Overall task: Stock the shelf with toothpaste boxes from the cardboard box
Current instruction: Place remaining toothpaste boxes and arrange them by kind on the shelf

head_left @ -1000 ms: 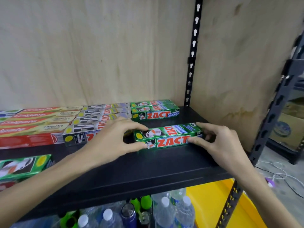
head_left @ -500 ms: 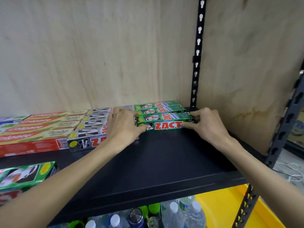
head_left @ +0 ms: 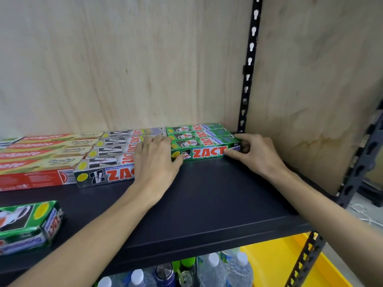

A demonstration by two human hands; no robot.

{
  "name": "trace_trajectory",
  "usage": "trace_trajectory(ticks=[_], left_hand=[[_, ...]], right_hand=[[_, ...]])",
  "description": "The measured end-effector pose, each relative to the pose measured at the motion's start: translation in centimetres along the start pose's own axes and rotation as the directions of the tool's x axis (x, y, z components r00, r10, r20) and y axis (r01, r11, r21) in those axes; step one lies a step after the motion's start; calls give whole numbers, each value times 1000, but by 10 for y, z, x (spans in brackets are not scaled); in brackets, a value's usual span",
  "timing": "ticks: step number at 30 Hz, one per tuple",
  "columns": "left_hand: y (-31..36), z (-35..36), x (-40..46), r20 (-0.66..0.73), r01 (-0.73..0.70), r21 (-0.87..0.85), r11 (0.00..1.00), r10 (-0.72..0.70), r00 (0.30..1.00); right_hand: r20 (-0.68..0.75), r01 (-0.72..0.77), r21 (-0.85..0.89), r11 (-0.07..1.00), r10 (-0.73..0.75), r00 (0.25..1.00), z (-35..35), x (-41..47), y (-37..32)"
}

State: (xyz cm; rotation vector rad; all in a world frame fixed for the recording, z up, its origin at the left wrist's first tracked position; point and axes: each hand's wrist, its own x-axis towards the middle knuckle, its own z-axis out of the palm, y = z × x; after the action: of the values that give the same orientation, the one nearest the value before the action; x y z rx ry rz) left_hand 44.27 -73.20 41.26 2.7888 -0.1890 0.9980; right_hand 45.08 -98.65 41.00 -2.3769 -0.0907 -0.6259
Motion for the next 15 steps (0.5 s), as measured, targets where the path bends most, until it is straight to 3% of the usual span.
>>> trace_trajectory(ticks=[3, 6, 10, 15], left_hand=[[-2, -3, -4, -18, -5, -60, 998, 4, 1000], [-2, -14, -12, -69, -45, -245, 969, 29, 997], [-3, -36, -36, -82, -168, -330, 929, 149, 985], [-17, -68, -70, 35, -77, -524, 848, 112, 993]], right_hand=[[-13, -20, -31, 999, 19, 1000, 1, -6, -3], [-106, -37, -101, 994, 27, 994, -2, -23, -14], [-93, 130, -354, 926, -173, 981, 3, -57, -44], [-73, 147, -57, 988, -150, 986, 18, -111, -93]])
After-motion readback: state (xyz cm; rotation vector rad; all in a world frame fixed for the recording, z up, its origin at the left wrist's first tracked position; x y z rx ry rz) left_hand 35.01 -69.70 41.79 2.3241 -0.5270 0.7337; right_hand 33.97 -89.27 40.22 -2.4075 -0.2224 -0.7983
